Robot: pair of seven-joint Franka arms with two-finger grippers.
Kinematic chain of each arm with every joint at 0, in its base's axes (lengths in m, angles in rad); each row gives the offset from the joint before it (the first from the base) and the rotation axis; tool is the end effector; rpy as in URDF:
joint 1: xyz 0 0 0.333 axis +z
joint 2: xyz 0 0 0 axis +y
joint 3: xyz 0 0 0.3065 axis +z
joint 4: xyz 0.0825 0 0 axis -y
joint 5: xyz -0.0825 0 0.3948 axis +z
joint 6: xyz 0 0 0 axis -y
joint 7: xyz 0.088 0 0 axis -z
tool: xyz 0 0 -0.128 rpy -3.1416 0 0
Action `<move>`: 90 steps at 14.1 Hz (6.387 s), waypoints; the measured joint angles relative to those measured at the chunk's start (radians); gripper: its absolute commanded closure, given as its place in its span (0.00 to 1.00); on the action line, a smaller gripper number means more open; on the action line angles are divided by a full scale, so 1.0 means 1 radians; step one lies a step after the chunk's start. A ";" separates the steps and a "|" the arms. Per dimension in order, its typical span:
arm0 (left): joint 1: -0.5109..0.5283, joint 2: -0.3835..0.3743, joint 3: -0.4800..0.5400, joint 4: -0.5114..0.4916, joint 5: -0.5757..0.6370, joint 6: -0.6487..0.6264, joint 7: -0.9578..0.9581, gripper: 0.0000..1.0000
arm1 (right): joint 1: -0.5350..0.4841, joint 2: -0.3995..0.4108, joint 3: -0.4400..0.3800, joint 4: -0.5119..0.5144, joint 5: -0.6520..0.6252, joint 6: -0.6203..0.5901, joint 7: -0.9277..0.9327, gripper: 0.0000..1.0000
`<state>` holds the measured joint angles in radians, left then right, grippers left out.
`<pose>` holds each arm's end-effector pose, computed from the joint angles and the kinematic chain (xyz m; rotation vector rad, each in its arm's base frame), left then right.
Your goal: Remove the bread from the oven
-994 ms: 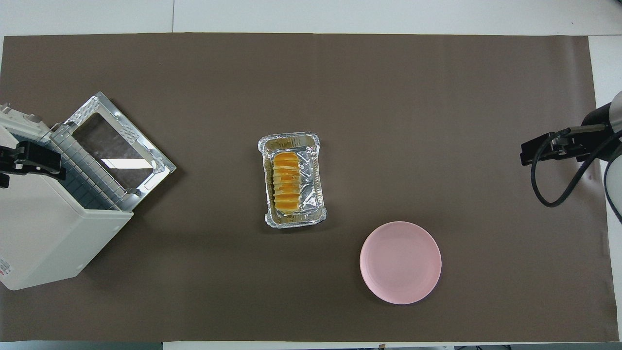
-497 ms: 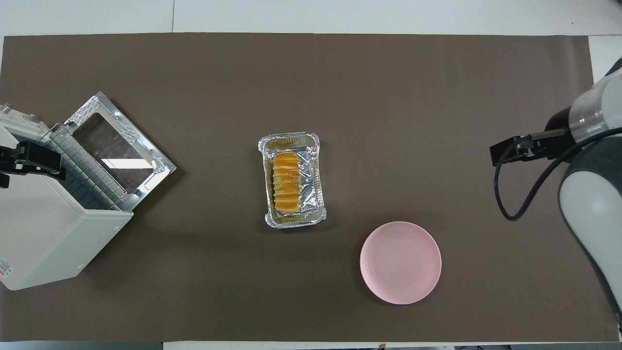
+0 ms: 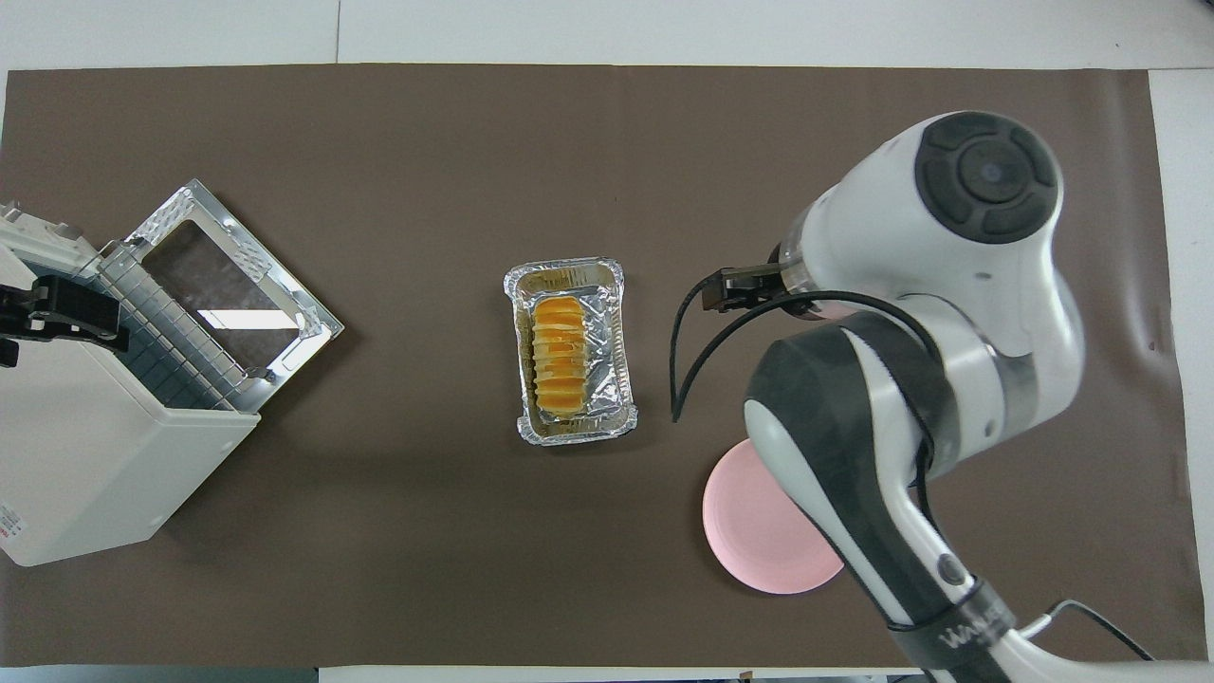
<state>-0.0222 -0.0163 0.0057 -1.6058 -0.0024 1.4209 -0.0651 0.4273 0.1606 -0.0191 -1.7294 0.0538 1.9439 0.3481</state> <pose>0.5390 -0.0092 0.5750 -3.1252 -0.0757 0.2641 0.5725 0.2533 0.4539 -3.0764 -0.0649 -0.0501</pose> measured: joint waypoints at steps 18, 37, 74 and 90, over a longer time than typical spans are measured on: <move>0.000 0.000 0.000 0.000 0.000 0.000 0.000 0.00 | 0.157 0.249 -0.003 -0.162 0.118 0.410 0.178 1.00; 0.000 0.000 0.000 0.000 0.000 0.000 0.000 0.00 | -0.304 0.152 -0.021 -0.192 0.272 0.234 -0.399 0.30; 0.000 0.000 0.000 0.000 0.000 0.000 0.000 0.00 | -0.172 0.115 -0.023 -0.031 0.261 0.090 -0.214 1.00; 0.000 0.000 0.000 0.000 0.000 0.000 0.000 0.00 | -0.099 -0.301 -0.008 -0.691 0.256 0.062 -0.214 1.00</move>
<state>-0.0221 -0.0163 0.0057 -1.6058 -0.0024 1.4209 -0.0651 0.3286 -0.1408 -0.0276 -2.4209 0.3100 2.0059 0.1343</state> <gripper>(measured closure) 0.000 0.934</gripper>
